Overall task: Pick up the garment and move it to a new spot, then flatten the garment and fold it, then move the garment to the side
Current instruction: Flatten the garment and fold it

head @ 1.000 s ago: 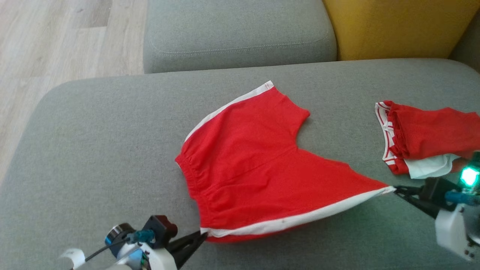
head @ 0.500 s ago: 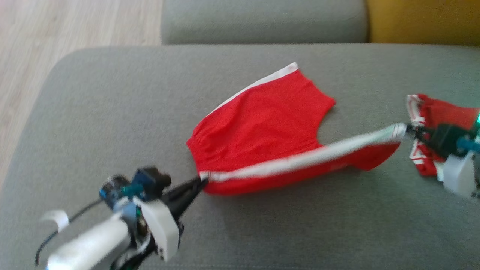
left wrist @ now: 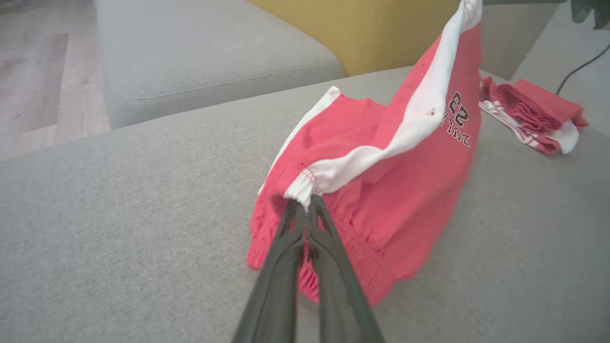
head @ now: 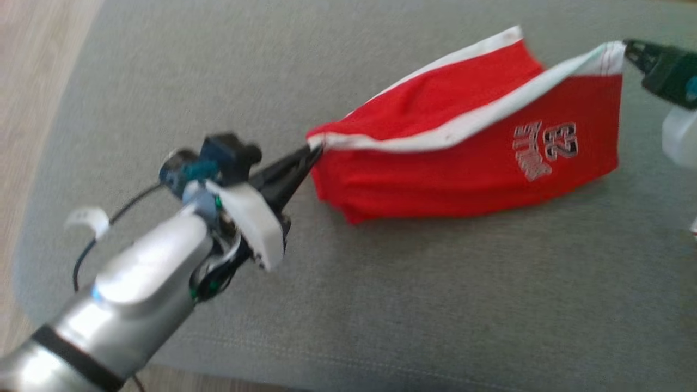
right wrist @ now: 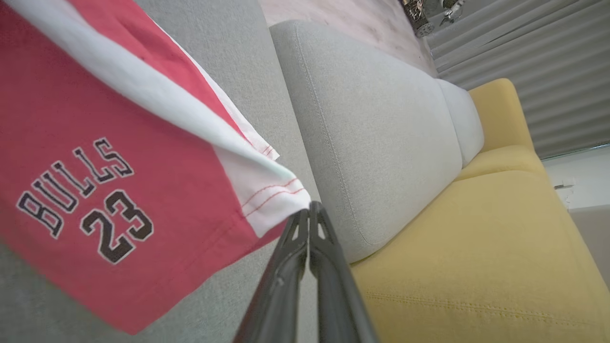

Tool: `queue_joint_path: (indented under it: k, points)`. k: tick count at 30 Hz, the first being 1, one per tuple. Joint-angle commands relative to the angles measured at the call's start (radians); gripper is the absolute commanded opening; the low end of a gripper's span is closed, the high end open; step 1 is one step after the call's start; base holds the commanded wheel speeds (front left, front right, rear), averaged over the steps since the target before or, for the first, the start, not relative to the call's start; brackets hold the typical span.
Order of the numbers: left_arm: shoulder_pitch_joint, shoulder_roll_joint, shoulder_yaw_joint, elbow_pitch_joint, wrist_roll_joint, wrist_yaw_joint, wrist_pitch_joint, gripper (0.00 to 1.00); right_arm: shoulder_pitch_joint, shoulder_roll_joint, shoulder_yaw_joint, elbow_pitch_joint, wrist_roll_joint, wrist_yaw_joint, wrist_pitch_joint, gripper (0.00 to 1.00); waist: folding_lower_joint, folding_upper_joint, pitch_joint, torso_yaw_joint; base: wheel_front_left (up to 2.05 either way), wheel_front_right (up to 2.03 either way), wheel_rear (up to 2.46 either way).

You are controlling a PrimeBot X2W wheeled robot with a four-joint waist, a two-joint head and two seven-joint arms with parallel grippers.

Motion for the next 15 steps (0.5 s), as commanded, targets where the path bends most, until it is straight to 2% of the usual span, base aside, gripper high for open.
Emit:
queue_joint_path:
  k: [1, 15]
  points:
    - [-0.07, 0.013, 0.054, 0.006, -0.015, -0.006, -0.012, 0.0, -0.008, -0.007, -0.014, 0.005, -0.008, 0.002, 0.011, 0.0, -0.0001, 0.0, 0.058, 0.047, 0.0, 0.0, 0.0]
    - [-0.217, -0.12, 0.023, 0.243, -0.029, -0.047, -0.076, 0.0, -0.135, 0.06, -0.014, 0.113, -0.034, 0.002, 0.044, 0.0, -0.0001, 0.0, 0.175, 0.104, 0.0, 0.0, 0.0]
